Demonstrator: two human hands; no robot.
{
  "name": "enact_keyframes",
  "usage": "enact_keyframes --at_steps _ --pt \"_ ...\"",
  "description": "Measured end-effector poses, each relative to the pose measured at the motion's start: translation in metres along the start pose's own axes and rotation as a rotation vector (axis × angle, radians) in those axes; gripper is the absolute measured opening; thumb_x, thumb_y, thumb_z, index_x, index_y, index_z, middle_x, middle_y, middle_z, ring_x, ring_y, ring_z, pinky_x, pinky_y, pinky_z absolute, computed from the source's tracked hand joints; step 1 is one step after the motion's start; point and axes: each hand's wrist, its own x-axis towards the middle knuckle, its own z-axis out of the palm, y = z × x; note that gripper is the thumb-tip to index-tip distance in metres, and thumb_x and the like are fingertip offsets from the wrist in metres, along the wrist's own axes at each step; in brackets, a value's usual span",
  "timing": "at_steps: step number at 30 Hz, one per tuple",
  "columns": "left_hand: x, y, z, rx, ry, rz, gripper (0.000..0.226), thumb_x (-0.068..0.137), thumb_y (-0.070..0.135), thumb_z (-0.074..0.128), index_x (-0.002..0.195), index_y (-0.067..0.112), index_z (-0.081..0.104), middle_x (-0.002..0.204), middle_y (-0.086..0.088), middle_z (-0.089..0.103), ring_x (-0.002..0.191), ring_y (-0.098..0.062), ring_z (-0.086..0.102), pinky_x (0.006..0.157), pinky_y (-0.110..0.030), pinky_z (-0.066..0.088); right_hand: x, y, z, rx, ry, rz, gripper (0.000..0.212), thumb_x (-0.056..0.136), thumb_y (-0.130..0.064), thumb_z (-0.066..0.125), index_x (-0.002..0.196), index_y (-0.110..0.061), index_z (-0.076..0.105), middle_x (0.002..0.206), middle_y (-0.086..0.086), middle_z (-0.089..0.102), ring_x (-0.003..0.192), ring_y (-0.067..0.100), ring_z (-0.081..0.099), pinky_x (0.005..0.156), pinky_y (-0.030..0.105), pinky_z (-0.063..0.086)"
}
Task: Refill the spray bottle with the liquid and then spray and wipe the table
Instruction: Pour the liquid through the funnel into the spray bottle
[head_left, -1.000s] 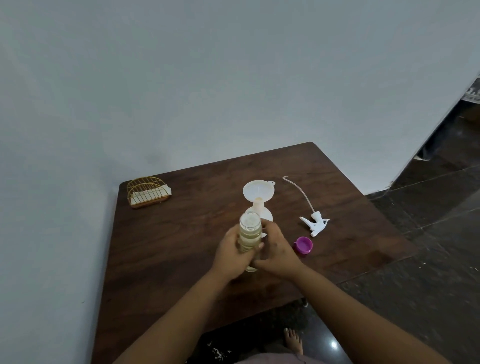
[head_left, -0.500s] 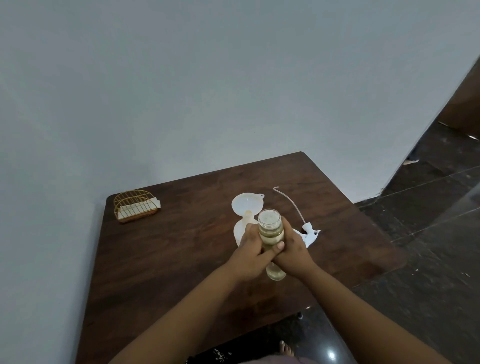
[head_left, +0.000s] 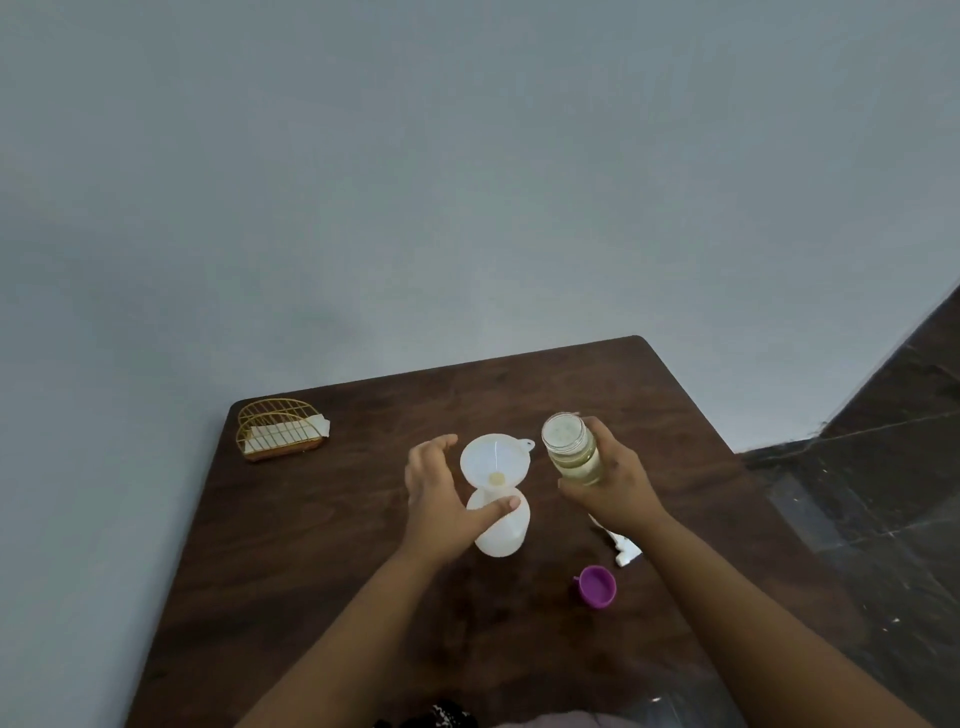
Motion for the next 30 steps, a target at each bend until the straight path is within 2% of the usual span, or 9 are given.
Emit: enact_keyframes --at_steps 3,6,14,20,24,26,30 --pt "0.007 -0.007 0.004 -0.057 -0.141 -0.139 0.128 0.046 0.065 0.086 0.149 0.027 0.021 0.155 0.006 0.020 0.142 -0.020 0.026 0.113 -0.050 0.036 0.020 0.001 -0.002 -0.015 -0.048 -0.059 0.053 0.065 0.000 0.073 0.106 -0.027 0.054 0.091 -0.010 0.065 0.081 0.005 0.062 0.069 0.010 0.046" --pt "0.010 -0.009 0.012 -0.127 -0.174 -0.172 0.134 0.039 0.069 0.084 0.149 0.028 0.020 0.155 0.006 0.027 0.141 -0.019 0.031 0.112 -0.049 0.037 0.037 0.004 -0.001 -0.006 -0.099 -0.140 0.049 0.066 0.001 0.074 0.104 -0.024 0.056 0.092 -0.011 0.064 0.083 0.008 0.063 0.070 0.016 0.050" --pt "0.013 -0.007 0.023 -0.311 -0.122 -0.190 0.113 0.054 0.044 0.093 0.145 0.033 0.028 0.133 0.017 0.045 0.123 -0.011 0.048 0.099 -0.033 0.050 0.071 0.010 0.006 -0.078 -0.201 -0.266 0.046 0.065 -0.013 0.076 0.106 -0.021 0.056 0.097 -0.008 0.063 0.089 0.010 0.059 0.074 0.029 0.049" --pt "0.014 -0.007 0.024 -0.369 -0.075 -0.198 0.091 0.055 0.038 0.094 0.132 0.035 0.044 0.127 0.014 0.055 0.117 -0.012 0.056 0.093 -0.036 0.056 0.083 0.011 0.012 -0.129 -0.265 -0.337 0.047 0.065 -0.017 0.081 0.105 -0.021 0.057 0.093 -0.007 0.062 0.085 0.013 0.057 0.072 0.031 0.047" --pt "0.015 -0.003 0.023 -0.386 -0.063 -0.188 0.085 0.057 0.029 0.095 0.129 0.030 0.048 0.122 0.015 0.058 0.112 -0.007 0.059 0.086 -0.027 0.057 0.092 0.016 0.017 -0.244 -0.302 -0.341 0.054 0.066 -0.030 0.082 0.112 -0.025 0.054 0.096 -0.006 0.059 0.087 0.016 0.056 0.077 0.039 0.049" --pt "0.015 -0.001 0.021 -0.389 -0.065 -0.189 0.081 0.059 0.025 0.094 0.126 0.031 0.049 0.119 0.016 0.058 0.108 -0.004 0.059 0.081 -0.021 0.056 0.095 0.017 0.020 -0.289 -0.311 -0.354 0.058 0.066 -0.030 0.082 0.115 -0.024 0.052 0.098 -0.003 0.059 0.089 0.019 0.056 0.080 0.043 0.050" --pt "0.014 -0.001 0.020 -0.366 -0.057 -0.188 0.078 0.059 0.029 0.094 0.123 0.034 0.048 0.117 0.020 0.057 0.107 -0.004 0.058 0.079 -0.021 0.056 0.099 0.013 0.021 -0.311 -0.320 -0.369 0.058 0.066 -0.025 0.082 0.116 -0.022 0.053 0.099 -0.002 0.059 0.090 0.020 0.055 0.082 0.044 0.049"
